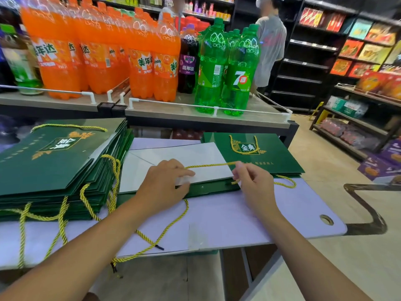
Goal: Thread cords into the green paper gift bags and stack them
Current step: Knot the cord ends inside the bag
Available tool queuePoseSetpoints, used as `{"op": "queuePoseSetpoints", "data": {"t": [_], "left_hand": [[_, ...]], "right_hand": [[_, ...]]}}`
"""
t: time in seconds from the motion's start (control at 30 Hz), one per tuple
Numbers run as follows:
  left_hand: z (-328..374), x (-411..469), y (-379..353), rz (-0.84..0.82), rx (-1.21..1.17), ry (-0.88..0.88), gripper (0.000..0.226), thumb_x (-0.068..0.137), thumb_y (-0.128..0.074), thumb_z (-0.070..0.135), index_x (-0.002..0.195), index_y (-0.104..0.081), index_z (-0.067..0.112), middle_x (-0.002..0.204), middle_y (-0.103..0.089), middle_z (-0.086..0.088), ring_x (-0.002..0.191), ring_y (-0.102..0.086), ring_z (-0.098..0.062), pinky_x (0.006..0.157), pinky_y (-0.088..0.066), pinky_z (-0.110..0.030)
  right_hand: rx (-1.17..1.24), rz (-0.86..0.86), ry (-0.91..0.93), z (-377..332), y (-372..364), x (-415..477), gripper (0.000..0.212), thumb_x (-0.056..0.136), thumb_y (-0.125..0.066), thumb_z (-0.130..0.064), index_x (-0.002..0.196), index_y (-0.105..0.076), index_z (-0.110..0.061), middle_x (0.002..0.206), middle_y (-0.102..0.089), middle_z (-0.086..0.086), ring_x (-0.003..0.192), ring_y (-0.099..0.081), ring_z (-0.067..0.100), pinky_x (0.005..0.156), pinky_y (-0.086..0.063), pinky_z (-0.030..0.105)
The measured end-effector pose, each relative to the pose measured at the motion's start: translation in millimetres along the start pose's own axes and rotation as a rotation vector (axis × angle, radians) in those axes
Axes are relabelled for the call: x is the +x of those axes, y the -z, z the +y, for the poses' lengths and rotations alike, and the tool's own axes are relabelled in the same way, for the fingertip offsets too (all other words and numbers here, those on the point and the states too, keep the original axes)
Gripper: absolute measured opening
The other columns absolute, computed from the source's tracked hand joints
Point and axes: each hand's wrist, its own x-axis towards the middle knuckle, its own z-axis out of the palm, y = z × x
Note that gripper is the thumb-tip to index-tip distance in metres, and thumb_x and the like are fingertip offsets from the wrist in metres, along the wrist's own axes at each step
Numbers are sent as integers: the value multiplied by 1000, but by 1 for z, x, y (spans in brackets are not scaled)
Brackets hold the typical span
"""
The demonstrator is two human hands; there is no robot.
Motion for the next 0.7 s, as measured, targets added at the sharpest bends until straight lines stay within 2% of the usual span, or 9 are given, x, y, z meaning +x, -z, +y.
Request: {"op": "queuePoseSetpoints", "data": {"t": [0.07,0.17,0.23,0.3,0.4,0.5,0.57,0.63,0.7], "left_hand": [[0,-2,-1,-105,137,-6,54,87,-46,67,134,-61,45,142,-53,21,137,-43,-9,119,-29,-45],[9,-5,4,-203,210,-18,73,88,-50,77,153,-40,44,158,-40,20,149,-31,-8,127,-15,-42],[16,-8,10,-211,227,-38,81,84,-54,80,155,-36,44,159,-39,19,149,-31,-7,125,-18,-36],[19,-10,12,-214,217,-73,82,81,-58,81,153,-39,46,158,-41,21,147,-32,-5,122,-20,-31],[18,-10,12,-213,222,-137,82,76,-62,83,147,-48,45,155,-43,24,146,-32,-2,118,-21,-27],[16,-10,10,-203,199,-137,77,77,-64,81,145,-51,45,154,-43,24,145,-32,-2,119,-21,-29],[15,-10,9,-181,183,-148,73,79,-64,79,142,-55,44,151,-46,24,142,-37,-2,119,-24,-31],[13,-9,7,-175,172,-163,73,78,-62,81,139,-58,42,145,-51,24,136,-43,-3,117,-30,-35],[12,-9,7,-187,176,-170,76,75,-56,85,137,-59,41,139,-55,25,130,-48,-2,113,-36,-37]], "right_hand": [[89,6,-50,-4,2,0,45,107,-54,-31,69,-67,-12,65,-67,3,56,-50,12,58,-39,31],[241,-33,-74,-10,4,-1,36,106,-56,-23,77,-67,-4,61,-65,6,50,-51,13,52,-42,24],[337,-98,-84,-12,4,-3,21,103,-61,-13,86,-68,-2,65,-69,6,51,-58,14,54,-50,23],[387,-160,-87,-10,3,-3,5,95,-69,-2,92,-70,-5,75,-74,2,64,-69,16,68,-59,27],[318,-223,-42,-5,2,-2,23,87,-76,6,98,-72,-14,94,-77,-8,84,-72,13,82,-57,31],[204,-246,41,-2,1,-3,31,88,-75,3,98,-74,-25,103,-76,-9,88,-69,28,81,-54,42],[135,-286,89,-2,0,-5,31,90,-75,0,98,-74,-30,102,-76,-10,87,-67,30,75,-51,38],[96,-350,132,-3,-1,-8,27,91,-75,-3,98,-74,-29,98,-75,-12,76,-64,17,71,-49,24],[38,-419,174,-5,-2,-11,23,91,-76,-6,99,-73,-27,92,-75,-11,71,-61,7,71,-48,19]]}}
